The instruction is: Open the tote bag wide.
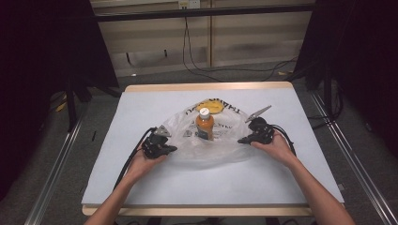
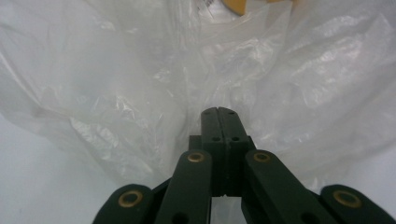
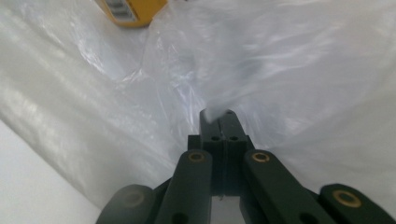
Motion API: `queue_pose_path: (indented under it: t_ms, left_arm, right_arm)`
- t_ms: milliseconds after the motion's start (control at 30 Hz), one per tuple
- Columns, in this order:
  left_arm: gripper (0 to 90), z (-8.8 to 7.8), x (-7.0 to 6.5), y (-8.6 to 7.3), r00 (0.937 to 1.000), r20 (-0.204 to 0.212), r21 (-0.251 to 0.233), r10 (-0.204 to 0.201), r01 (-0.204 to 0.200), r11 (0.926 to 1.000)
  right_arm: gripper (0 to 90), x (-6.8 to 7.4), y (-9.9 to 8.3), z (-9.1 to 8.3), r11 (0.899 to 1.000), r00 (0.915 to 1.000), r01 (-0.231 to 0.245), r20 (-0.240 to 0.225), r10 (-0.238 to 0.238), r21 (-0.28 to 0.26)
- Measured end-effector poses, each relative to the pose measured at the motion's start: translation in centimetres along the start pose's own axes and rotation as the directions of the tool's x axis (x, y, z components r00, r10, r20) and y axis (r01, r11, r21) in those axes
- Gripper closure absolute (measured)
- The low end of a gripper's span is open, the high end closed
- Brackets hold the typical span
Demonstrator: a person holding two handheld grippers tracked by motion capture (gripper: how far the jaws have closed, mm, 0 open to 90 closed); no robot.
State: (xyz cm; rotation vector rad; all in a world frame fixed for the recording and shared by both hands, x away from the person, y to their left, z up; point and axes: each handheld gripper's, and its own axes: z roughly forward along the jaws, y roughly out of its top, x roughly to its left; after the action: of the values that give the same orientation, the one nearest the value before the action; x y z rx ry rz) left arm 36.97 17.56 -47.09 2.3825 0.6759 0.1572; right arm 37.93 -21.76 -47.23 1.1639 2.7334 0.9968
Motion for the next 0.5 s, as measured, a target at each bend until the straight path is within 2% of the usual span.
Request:
queue_pose_path:
  t_ms: [133, 200, 233, 333, 433, 500]
  left_arm:
    - [90.0, -0.3, -0.2, -0.6, 0.9999, 0.014, -0.026, -0.007, 0.008, 0.9996]
    - [90.0, -0.2, -0.2, -0.6, 0.9997, 0.019, -0.043, -0.016, 0.017, 0.9989]
    - [90.0, -0.2, -0.2, -0.6, 0.9997, 0.022, -0.067, -0.015, 0.016, 0.9976]
    - [90.0, -0.8, 0.2, -0.3, 0.9987, 0.038, -0.144, -0.034, 0.039, 0.9888]
    - [90.0, -1.3, 0.3, 0.0, 0.9975, 0.054, -0.221, -0.045, 0.056, 0.9735]
    - [90.0, -1.5, 0.2, 0.0, 0.9978, 0.051, -0.237, -0.041, 0.052, 0.9701]
  right_arm:
    - [90.0, 0.2, -0.6, -0.1, 0.999, 0.9999, 0.01, 0.002, -0.01, -0.036]
    - [90.0, 0.3, -0.6, -0.1, 0.999, 0.9999, 0.012, 0.01, -0.011, -0.035]
    - [90.0, 0.4, -0.6, -0.1, 0.999, 0.9998, 0.01, 0.015, -0.009, -0.042]
    - [90.0, 0.5, -0.4, -0.1, 0.994, 0.9996, 0.01, 0.028, -0.006, -0.113]
    - [90.0, 0.8, 0.0, -0.4, 0.986, 0.9997, 0.004, 0.025, 0.0, -0.169]
    - [90.0, 1.2, 0.2, -0.7, 0.98, 0.9995, 0.014, 0.03, -0.008, -0.2]
